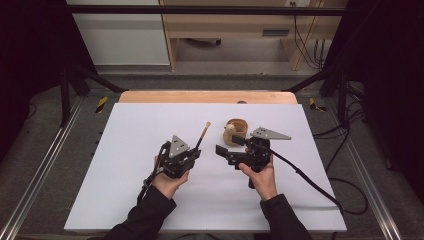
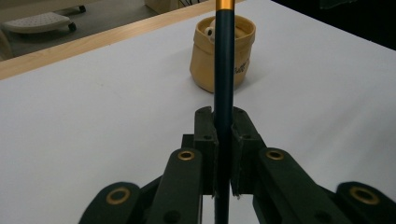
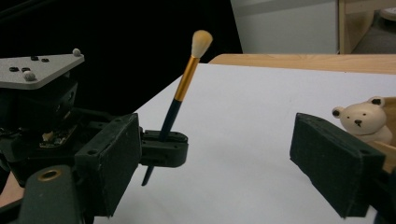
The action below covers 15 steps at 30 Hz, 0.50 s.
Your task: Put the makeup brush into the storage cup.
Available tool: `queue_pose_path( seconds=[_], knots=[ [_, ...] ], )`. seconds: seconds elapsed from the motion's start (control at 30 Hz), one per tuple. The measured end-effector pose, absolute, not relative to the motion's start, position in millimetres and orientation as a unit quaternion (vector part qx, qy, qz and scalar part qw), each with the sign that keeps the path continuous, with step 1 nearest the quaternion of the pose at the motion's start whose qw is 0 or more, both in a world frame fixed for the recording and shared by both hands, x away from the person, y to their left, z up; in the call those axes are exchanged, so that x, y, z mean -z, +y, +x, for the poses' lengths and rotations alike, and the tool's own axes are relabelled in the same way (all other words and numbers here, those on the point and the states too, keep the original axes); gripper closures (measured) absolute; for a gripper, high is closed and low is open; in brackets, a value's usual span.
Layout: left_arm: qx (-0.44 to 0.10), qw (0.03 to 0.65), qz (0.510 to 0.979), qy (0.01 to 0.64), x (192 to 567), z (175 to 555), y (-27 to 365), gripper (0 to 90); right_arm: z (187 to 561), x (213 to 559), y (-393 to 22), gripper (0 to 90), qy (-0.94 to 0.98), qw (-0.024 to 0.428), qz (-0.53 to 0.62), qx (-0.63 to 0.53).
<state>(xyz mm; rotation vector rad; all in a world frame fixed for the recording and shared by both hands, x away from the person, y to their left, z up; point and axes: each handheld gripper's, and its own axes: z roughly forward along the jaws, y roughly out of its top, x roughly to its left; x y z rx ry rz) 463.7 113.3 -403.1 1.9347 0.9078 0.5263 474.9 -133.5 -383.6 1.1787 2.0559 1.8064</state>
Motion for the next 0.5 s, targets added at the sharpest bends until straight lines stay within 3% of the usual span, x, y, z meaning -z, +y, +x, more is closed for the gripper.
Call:
queue_pose_path(
  seconds=[0.33,0.5],
  knots=[
    [-0.213,0.455,0.786,0.360,404.0,460.0,95.4,83.4,477.8,386.7,-130.1,24.9,0.684,0.053,0.407,-0.603],
    [-0.212,0.458,0.785,0.360,405.2,456.5,87.3,83.5,480.0,386.8,-130.4,33.2,0.679,0.050,0.410,-0.607]
  ],
)
